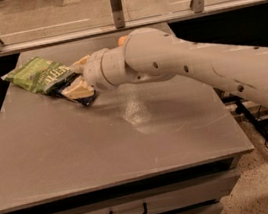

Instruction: Move rxbar blueberry near green jalapeno chip bag

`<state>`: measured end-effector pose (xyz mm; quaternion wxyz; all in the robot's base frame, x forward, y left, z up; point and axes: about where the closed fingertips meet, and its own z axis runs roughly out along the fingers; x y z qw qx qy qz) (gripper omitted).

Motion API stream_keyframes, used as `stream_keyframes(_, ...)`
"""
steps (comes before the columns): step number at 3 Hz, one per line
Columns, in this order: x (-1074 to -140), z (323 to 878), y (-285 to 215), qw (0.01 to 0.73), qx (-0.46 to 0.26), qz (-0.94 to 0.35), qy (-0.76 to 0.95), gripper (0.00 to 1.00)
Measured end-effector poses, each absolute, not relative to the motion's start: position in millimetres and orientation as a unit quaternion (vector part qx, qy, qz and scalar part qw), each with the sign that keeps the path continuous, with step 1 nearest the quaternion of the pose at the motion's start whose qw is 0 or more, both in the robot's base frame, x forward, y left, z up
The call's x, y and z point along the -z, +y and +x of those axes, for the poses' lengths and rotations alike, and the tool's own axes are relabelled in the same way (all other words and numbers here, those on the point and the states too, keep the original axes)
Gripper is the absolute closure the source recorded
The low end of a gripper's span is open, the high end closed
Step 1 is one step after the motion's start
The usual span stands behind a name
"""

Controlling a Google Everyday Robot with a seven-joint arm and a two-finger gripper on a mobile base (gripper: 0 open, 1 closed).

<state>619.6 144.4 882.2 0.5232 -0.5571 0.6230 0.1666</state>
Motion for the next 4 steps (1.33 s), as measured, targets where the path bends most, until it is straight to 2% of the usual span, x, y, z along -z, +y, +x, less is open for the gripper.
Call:
stream_keyframes(1, -900.1, 614.2, 120.5, 0.533, -0.19, -0.53, 0.632, 0.0)
stream_keyframes(2, -936.4, 608.1, 53.5, 0.543, -0.212, -0.481, 0.655, 0.0)
stream_keyframes(3, -978.9, 604.5, -45.4, 0.566, -0.172, -0.455, 0.666, 0.0)
stream_keyframes(4, -983.3, 603.0, -46.5, 0.567, -0.171, -0.456, 0.664, 0.0)
